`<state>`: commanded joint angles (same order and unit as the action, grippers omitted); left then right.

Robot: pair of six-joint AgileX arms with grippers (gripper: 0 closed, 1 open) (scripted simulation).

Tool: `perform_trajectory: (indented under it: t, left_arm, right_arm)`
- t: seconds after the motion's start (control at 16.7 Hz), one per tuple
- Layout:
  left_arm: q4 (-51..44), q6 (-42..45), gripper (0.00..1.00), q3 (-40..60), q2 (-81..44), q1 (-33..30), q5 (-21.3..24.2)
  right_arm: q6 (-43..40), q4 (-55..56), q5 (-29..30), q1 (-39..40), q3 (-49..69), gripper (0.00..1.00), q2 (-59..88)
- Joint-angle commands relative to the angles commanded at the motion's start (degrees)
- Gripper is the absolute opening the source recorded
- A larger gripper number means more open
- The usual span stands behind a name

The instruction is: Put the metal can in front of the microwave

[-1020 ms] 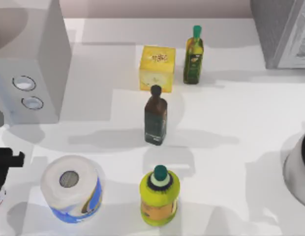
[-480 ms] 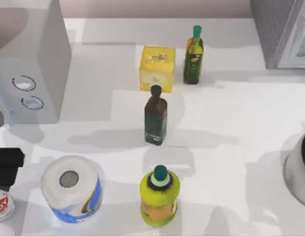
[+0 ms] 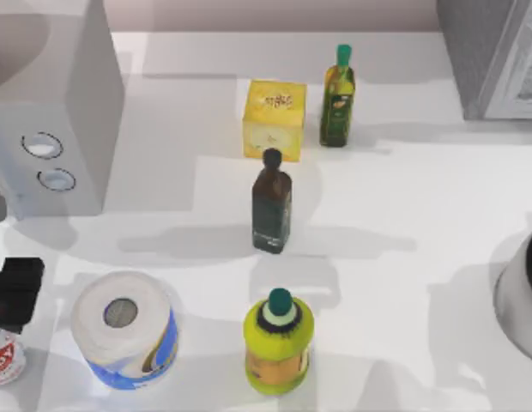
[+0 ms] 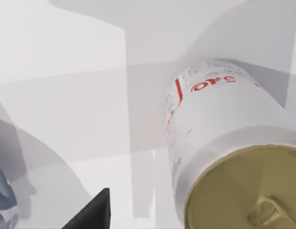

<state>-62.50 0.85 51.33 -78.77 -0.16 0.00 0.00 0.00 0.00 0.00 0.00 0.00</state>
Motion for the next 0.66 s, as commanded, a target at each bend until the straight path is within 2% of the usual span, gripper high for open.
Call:
perform_trajectory:
  t: [0.66]
  left_arm:
    - [-9.4,-0.2,1.0,7.9,1.5,-0.1,0.0]
  right_arm:
    - [0.0,0.0,0.0,0.0,0.0,1.0,0.0]
